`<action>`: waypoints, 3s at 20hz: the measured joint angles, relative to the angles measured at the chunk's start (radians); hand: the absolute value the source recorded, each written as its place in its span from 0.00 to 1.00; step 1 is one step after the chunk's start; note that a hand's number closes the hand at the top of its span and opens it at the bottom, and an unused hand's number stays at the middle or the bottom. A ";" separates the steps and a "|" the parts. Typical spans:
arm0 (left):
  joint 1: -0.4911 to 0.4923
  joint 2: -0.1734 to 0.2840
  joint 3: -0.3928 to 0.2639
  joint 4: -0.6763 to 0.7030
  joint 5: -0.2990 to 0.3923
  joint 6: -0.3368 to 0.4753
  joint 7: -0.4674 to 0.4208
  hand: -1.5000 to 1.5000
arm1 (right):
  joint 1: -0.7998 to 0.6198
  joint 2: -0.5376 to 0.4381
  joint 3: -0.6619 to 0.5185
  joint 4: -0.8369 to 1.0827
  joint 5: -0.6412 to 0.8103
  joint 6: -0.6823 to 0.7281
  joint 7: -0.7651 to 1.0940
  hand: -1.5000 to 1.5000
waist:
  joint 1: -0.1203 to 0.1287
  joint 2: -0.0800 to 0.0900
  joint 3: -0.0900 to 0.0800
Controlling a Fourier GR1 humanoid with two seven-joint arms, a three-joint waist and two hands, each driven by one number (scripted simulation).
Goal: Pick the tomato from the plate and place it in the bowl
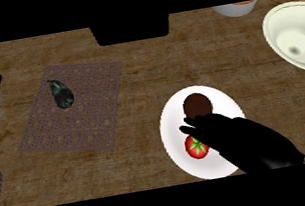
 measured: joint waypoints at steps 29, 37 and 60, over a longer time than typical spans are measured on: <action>-0.012 -0.086 0.086 -0.002 -0.101 -0.073 0.022 0.50 | 0.092 0.175 -0.040 0.406 0.436 -0.095 -0.469 0.00 | -0.002 -0.001 0.000; -0.007 -0.112 0.091 -0.037 -0.132 -0.062 0.039 0.50 | 0.060 0.259 -0.047 0.556 0.528 -0.162 -0.519 0.00 | -0.001 -0.009 -0.004; -0.006 -0.100 0.155 -0.038 -0.132 -0.077 0.066 0.50 | 0.110 -0.029 -0.381 0.739 0.588 -0.361 -0.767 1.00 | -0.076 -0.006 0.000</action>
